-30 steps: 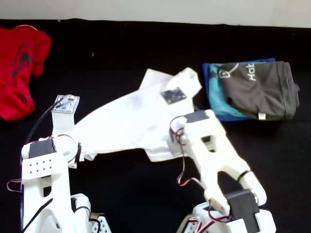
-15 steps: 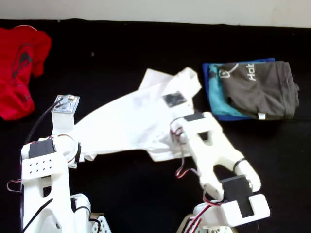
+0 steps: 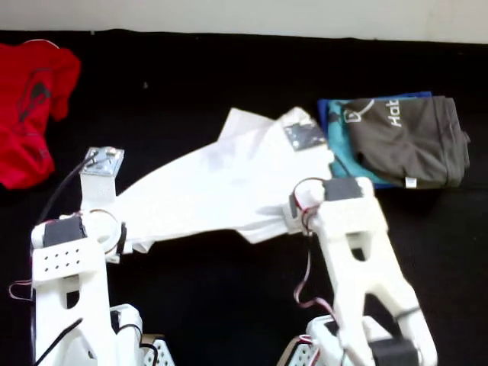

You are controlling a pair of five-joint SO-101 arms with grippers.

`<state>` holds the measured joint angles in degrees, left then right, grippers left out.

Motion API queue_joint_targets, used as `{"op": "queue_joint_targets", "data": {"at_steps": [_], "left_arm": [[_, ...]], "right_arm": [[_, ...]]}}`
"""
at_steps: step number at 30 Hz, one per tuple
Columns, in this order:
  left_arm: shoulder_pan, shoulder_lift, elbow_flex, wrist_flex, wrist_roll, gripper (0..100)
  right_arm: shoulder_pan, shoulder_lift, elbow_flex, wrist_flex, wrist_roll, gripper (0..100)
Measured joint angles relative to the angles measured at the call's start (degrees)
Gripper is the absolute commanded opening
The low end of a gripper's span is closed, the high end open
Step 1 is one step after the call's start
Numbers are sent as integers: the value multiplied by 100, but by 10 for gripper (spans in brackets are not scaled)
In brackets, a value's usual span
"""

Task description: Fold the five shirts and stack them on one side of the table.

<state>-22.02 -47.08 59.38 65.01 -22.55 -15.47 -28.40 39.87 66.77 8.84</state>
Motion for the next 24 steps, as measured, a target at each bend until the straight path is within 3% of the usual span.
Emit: {"op": "queue_joint_targets", "data": {"at_steps": [5, 12, 16, 24], "left_arm": [[18, 0, -1415, 853, 18, 8], [545, 0, -3842, 1864, 18, 8], [879, 0, -4703, 2215, 9, 8], [914, -9, -6224, 2549, 9, 8]], "right_arm": [[290, -457, -914, -26, 229, 5], [659, 510, -3534, 211, 387, 5], [712, 1046, -5248, 835, 413, 5], [721, 1292, -8360, 1776, 1064, 5]]}}
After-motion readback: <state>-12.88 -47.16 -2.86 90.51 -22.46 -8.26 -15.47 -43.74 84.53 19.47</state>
